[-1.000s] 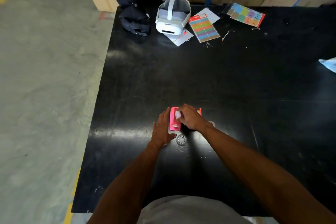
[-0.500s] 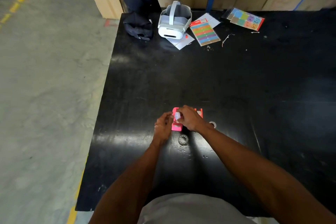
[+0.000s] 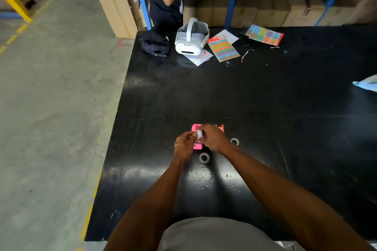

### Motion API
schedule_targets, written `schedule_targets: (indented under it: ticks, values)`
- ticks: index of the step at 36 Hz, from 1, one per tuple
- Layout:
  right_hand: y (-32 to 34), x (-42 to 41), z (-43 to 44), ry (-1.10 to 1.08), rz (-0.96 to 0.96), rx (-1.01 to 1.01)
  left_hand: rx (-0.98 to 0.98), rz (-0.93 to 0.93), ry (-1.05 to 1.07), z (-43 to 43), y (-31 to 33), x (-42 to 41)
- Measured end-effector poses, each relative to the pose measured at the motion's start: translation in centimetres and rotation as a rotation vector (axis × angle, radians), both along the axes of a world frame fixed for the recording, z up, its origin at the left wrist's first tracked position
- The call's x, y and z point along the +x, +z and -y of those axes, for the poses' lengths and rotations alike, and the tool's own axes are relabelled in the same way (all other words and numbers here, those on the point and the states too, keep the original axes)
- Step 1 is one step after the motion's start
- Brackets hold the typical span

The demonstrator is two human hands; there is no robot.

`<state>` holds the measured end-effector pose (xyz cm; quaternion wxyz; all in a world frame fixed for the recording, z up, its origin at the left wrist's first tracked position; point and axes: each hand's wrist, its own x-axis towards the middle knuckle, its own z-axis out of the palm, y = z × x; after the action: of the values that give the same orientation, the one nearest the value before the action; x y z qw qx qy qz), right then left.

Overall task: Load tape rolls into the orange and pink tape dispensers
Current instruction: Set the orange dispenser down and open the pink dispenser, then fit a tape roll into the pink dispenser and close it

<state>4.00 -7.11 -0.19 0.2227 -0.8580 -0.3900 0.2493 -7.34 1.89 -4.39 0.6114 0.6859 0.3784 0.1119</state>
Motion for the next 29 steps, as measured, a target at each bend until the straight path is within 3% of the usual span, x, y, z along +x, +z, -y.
schedule_targets:
  ticks: [13,22,29]
  values:
    - [-0.7,-1.8,4.1,-0.099,-0.046,-0.010,-0.125,0.017,-0.017,1.3,-0.5,-2.1]
    - [-3.7,-2.7,7.5,-0.122,-0.070,-0.190,0.107,-0.155,-0.038,1.0,-2.6,-3.4]
    - [-5.0,-3.1,8.0,-0.108,-0.002,-0.306,0.132,-0.309,-0.205,0.1,-5.6,-2.9]
